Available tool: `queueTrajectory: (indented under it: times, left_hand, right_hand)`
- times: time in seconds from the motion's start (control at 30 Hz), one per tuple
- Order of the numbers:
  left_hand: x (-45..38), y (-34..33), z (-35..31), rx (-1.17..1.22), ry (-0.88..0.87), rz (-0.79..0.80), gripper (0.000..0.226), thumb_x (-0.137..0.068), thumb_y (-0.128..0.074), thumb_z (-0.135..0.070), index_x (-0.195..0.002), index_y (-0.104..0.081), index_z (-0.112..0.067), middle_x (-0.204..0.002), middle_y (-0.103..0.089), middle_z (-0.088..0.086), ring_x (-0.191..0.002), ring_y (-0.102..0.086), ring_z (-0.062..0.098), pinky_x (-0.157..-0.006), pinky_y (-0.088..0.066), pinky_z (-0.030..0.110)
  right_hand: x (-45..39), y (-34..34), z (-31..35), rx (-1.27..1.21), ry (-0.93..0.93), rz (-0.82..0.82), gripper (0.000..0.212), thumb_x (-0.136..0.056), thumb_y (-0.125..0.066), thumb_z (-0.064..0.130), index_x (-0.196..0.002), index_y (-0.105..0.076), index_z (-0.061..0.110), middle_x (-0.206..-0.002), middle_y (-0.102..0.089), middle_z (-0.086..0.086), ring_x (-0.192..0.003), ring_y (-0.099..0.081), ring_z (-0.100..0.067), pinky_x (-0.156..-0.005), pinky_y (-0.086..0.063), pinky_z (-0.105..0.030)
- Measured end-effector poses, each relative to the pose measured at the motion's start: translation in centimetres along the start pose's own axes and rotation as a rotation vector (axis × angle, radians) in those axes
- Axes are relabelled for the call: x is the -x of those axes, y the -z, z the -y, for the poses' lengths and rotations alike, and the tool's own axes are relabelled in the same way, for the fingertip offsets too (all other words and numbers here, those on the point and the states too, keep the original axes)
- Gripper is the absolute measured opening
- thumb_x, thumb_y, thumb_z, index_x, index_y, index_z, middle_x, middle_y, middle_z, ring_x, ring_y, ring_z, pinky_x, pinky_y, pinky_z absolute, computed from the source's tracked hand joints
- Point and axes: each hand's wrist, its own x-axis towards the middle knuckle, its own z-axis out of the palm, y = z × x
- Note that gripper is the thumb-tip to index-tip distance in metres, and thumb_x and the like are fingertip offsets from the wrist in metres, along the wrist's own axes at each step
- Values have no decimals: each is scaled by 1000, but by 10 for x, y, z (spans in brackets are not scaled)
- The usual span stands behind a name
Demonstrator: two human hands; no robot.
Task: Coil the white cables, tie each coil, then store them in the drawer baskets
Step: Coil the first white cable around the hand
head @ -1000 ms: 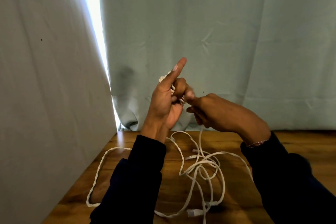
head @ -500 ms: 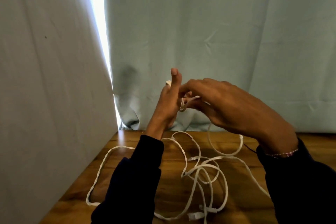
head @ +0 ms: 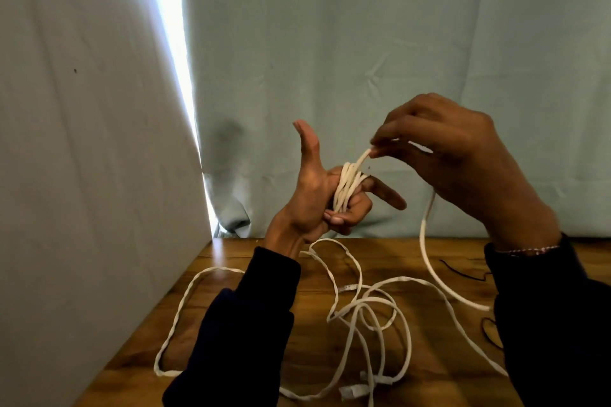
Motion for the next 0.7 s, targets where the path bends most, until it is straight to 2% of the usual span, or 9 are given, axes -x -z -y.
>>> queueTrajectory:
  times: [0.07, 0.13, 0.2, 0.27, 0.4, 0.47, 0.57, 0.63, 0.7]
  left_hand:
    - [2, 0, -4, -24, 18, 58, 131, -51, -34, -103, -98, -61, 17, -40, -23, 14, -32, -11, 16, -36, -10, 29]
    - [5, -3, -9, -97, 44, 46, 110, -65, -46, -93, -91, -65, 13, -36, -30, 2, -31, -16, 11, -36, -16, 25]
    - [7, -10, -13, -192, 31, -59, 78, -87, -52, -70, -86, -69, 6, -37, -29, -2, -32, -21, 9, -39, -20, 25]
    - [7, -15, -13, -150, -14, -94, 56, -101, -43, -45, -95, -71, 4, -39, -21, 0, -32, -19, 7, -40, -18, 25]
    - [6, -14, -13, 90, -65, -13, 63, -100, -43, -44, -124, -58, 12, -37, -18, -2, -31, -13, 6, -37, -17, 17]
    - [7, -9, -16, 179, -116, -3, 66, -99, -43, -45, -132, -52, 12, -36, -20, -2, -31, -13, 6, -36, -18, 17]
    - [7, -2, -18, 294, -180, -103, 65, -102, -36, -43, -138, -46, 10, -33, -32, -3, -28, -21, 5, -33, -20, 18]
    - [6, -3, -18, 341, -222, -181, 61, -104, -32, -39, -139, -43, 11, -34, -39, -4, -27, -31, 4, -33, -24, 17]
    - [4, -6, -17, 344, -254, -274, 58, -106, -31, -36, -139, -43, 11, -35, -40, -4, -27, -34, 5, -34, -28, 16]
  right_hand:
    - [1, -4, -4, 24, 12, -43, 17, -88, -74, 9, -105, -74, 4, -97, -69, -16, -86, -66, -29, -67, -56, -39]
    - [3, -6, -10, -13, -15, -71, 19, -92, -69, 8, -110, -73, 4, -98, -69, -15, -86, -67, -29, -70, -57, -38]
    - [7, -11, -15, -88, -59, -58, 23, -96, -61, 12, -116, -72, 7, -99, -69, -13, -85, -67, -24, -73, -56, -32]
    - [8, -17, -18, -171, -96, 8, 27, -97, -57, 15, -120, -71, 10, -97, -69, -10, -83, -66, -17, -75, -53, -24]
    - [8, -37, -10, -315, -268, 224, 36, -84, -68, -6, -110, -74, 19, -87, -70, -3, -76, -69, -22, -69, -57, -34]
    - [6, -44, 2, -523, -452, 296, 33, -91, -63, -3, -107, -71, 24, -88, -73, 0, -73, -72, -19, -70, -60, -35]
    - [3, -44, 16, -787, -680, 417, 19, -103, -52, 14, -109, -69, 13, -75, -74, -4, -64, -73, -20, -65, -62, -35]
    - [1, -41, 20, -831, -703, 472, 19, -104, -49, 15, -107, -68, 12, -66, -70, 5, -56, -69, -17, -58, -59, -29]
    - [0, -39, 19, -838, -740, 496, 20, -104, -48, 13, -101, -68, 14, -64, -65, 5, -53, -63, -14, -55, -56, -27]
